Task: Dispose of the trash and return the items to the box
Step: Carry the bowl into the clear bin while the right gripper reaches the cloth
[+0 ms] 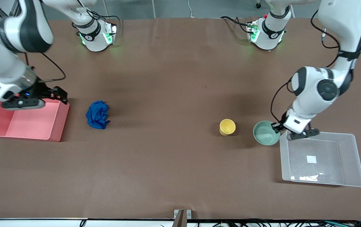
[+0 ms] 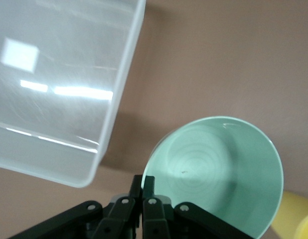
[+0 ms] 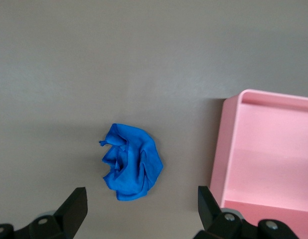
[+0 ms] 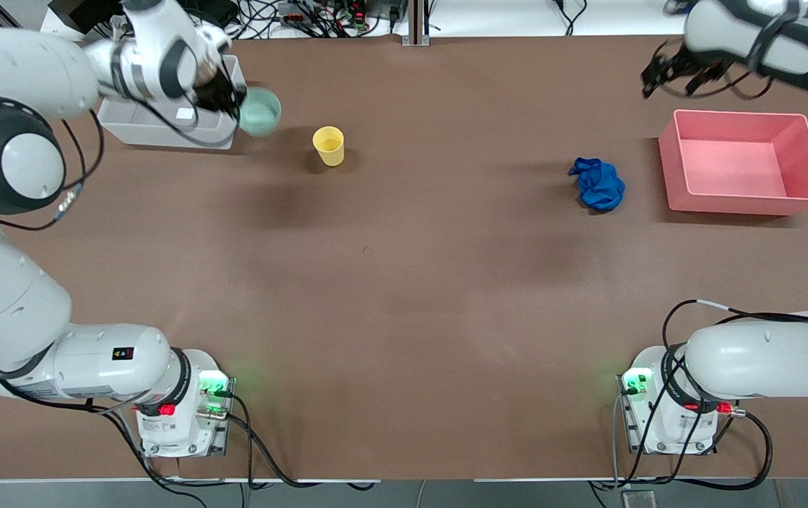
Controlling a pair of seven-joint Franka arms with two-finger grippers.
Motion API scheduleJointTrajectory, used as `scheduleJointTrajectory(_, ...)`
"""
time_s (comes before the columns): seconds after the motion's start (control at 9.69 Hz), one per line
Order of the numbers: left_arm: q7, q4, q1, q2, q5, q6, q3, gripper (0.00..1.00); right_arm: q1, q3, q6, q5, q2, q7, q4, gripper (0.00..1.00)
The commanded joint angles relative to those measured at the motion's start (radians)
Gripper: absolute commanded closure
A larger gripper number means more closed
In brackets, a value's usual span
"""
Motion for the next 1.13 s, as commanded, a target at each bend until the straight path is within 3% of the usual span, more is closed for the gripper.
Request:
scheduleJointTrajectory(0.0, 0.055, 0.189, 0.031, 0.068, 0.087, -0.125, 0.007, 1.0, 0.025, -0.001, 0.095, 0.001, 0.095, 0.002, -0.033, 0.02)
scheduleJointTrajectory(0.21, 0.209, 0.286, 0.099, 0.145, 0.158, -0.141, 0.007, 1.0, 0.056, -0.001, 0.182, 0.003, 0.21, 0.004, -0.045, 0.02)
scheduleJointTrajectory(0.52, 0.51, 0.439, 0.179, 0.298, 0.158, -0.141, 0.005, 1.0, 0.081, -0.001, 0.268, 0.003, 0.332, 0.001, -0.079, 0.02)
scheduleJointTrajectory(1.03, 0.632, 0.5, 0.24, 0.452, 0.15, -0.127, 0.005, 1.0, 0.085, -0.001, 0.364, 0.003, 0.418, -0.005, -0.094, 0.04)
